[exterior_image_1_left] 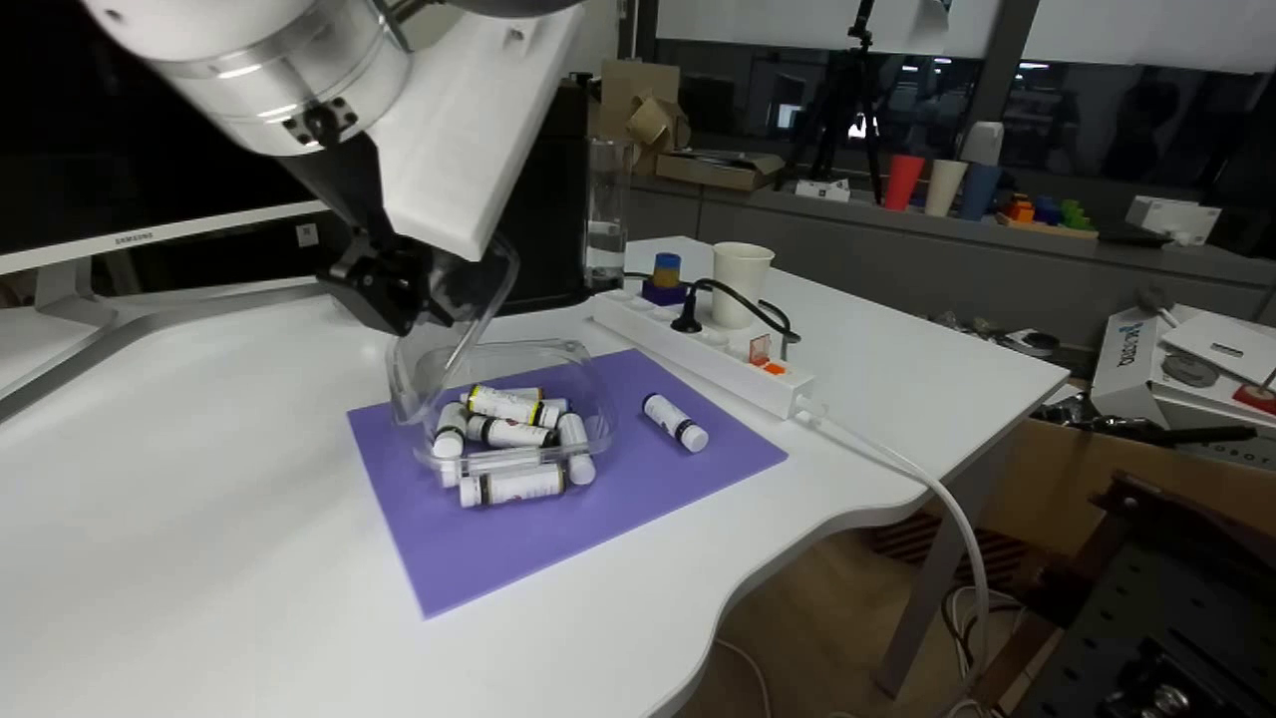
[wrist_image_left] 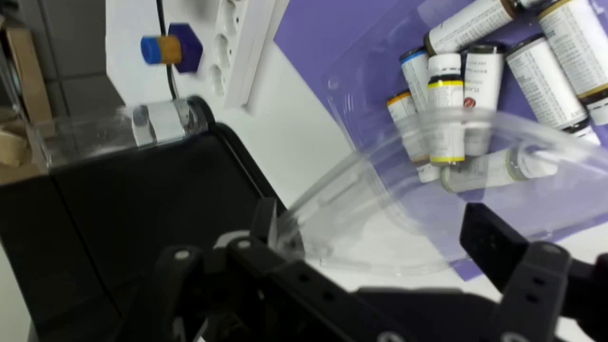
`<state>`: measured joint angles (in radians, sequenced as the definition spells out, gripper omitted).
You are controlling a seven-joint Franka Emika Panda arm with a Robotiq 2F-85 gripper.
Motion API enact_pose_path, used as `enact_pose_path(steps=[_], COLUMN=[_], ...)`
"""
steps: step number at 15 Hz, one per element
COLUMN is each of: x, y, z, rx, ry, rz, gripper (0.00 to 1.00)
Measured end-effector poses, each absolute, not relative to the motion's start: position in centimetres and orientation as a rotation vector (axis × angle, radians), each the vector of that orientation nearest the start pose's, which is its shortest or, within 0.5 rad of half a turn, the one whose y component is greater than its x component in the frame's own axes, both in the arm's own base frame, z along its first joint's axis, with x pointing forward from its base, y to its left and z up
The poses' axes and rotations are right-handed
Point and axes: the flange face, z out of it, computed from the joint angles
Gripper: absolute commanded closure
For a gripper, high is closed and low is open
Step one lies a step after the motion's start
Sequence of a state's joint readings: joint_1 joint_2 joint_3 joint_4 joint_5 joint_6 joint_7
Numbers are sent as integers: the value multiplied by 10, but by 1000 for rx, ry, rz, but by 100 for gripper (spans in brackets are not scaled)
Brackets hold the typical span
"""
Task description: Close the lid
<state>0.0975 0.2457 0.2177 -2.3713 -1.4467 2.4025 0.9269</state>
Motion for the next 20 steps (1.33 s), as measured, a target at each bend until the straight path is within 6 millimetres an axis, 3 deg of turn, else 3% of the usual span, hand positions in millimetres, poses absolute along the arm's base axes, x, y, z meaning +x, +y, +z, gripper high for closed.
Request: enact_pose_path(steps=[7,12,15,20], x=[489,499,501,499], y=[69,29,15,19], z=[210,201,197,200], rx=[2593,2834,2945,3098], ry=[260,87,56,184], rz=[248,105,18,-97], gripper=[0,0,0,0])
